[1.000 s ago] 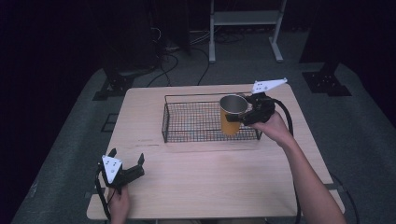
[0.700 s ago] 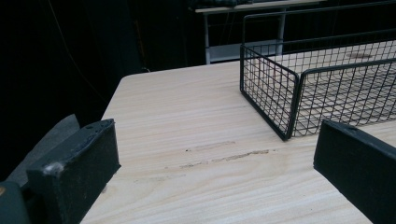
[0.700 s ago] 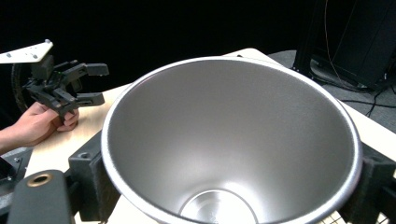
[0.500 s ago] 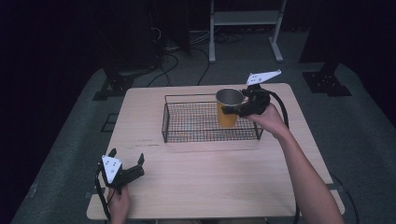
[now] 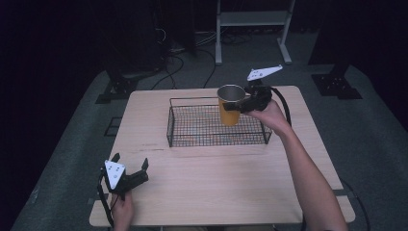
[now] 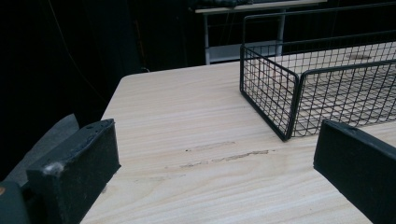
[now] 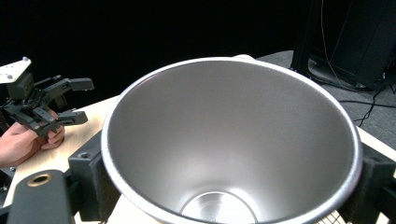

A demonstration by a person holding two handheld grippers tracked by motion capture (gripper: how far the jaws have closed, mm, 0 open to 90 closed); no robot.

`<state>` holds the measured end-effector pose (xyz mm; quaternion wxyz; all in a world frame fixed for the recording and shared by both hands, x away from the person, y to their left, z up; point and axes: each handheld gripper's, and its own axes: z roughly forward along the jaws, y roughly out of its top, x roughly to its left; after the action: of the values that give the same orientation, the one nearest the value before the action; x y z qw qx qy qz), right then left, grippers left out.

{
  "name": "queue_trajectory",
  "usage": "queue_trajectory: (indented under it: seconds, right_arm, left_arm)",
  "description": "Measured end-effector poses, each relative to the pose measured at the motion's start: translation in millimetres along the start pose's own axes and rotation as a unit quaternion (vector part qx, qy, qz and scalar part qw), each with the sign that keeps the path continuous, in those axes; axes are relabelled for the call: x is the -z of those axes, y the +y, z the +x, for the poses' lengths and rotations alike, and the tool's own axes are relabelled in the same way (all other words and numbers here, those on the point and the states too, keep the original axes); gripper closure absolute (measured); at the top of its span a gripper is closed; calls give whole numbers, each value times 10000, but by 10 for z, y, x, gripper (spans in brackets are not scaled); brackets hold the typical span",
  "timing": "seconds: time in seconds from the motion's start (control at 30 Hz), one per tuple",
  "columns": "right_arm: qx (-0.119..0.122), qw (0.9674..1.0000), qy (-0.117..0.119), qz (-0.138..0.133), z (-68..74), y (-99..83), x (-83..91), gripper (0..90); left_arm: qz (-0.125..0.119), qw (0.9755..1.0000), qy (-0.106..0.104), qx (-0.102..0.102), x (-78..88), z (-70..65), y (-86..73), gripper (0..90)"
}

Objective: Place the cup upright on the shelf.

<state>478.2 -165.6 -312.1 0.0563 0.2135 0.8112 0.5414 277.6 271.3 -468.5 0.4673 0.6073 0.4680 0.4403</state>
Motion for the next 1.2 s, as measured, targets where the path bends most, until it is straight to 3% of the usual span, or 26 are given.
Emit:
queue_trajectory:
  seconds: [0.5,0.97,1.2]
  right_arm:
    - [7,10000,6,86,-84,82,-204,127]
    - [-145,9997,135,154,-217,-59,-432,126]
    - [-203,9994,50,269,-293,-166,-585,125]
  left_arm:
    - [-4,10000,-5,6,1,1,0,0]
    - [-6,10000,-8,9,1,3,-1,0]
    - [-6,10000,-5,16,4,6,-1,0]
